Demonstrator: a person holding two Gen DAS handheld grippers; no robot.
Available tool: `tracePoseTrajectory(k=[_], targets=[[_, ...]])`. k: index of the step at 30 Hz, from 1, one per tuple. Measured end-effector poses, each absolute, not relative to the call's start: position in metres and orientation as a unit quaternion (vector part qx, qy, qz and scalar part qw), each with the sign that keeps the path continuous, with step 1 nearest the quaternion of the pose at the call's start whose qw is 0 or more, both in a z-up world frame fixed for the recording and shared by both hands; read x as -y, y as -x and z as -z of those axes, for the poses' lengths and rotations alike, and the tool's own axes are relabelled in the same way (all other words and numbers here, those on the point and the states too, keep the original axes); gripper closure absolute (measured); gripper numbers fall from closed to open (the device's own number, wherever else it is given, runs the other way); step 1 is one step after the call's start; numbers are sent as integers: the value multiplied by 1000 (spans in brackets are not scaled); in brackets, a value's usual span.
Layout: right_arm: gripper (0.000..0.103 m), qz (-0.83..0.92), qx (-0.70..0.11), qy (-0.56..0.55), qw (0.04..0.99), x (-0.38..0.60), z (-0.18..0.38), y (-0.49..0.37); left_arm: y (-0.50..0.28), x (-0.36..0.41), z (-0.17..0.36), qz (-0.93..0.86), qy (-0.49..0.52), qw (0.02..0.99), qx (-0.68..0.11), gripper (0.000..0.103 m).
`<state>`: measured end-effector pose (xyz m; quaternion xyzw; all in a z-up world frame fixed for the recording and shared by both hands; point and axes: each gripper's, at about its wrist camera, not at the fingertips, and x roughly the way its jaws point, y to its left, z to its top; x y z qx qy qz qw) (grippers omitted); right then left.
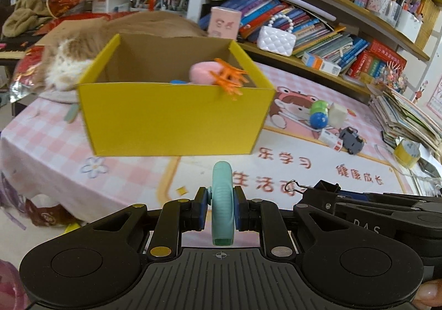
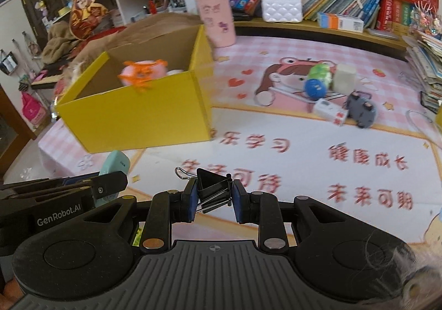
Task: Organize objects
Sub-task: 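Carry the mint-green roller and black binder clip over the yellow box with both grippers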
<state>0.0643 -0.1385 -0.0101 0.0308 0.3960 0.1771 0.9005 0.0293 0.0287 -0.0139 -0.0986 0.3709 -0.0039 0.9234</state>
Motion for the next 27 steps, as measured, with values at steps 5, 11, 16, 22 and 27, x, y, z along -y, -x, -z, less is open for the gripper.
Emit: tracePoseTrajectory(k=[5, 11, 16, 22, 27], targets=[[80, -187, -394, -32, 899, 115, 10, -49, -12, -50, 13, -6, 100, 924, -368, 86], [80, -197, -387, -37, 900, 93, 8, -35, 9, -69, 9, -15, 94, 929, -357, 86], [80, -199, -376, -43, 904, 80, 5, -27, 21, -84, 1, -24, 87, 937, -338, 86], [80, -200, -361, -39, 910, 68, -5, -27, 22, -100, -16, -34, 82, 948, -306, 86], [80, -193, -341, -40, 919, 67, -19, -44, 7, -106, -32, -32, 80, 957, -276, 86]])
